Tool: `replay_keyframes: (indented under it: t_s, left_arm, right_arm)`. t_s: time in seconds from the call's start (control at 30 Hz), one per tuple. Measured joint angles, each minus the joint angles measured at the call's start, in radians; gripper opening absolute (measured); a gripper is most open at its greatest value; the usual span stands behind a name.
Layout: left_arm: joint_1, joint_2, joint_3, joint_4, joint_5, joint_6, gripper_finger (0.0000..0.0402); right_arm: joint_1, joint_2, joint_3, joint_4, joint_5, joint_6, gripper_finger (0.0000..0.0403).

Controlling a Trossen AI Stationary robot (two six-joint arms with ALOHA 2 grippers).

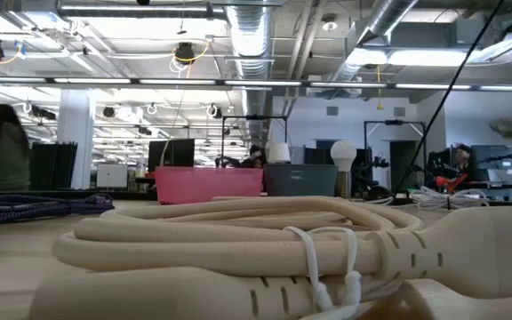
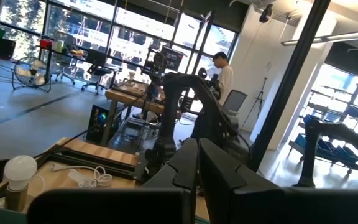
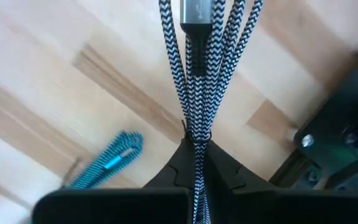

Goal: Pick & Place USB Port
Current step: Put the white charger cable into the blue bin

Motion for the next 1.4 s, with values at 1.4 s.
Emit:
replay_keyframes:
  t_s: [1.4]
  left_arm:
    - [0.000, 0.000, 0.000, 0.000, 0.000, 0.000, 0.0016]
  right_arm:
    - [-0.792, -0.045, 0.421, 0.351, 0.312, -0.854, 0.0000]
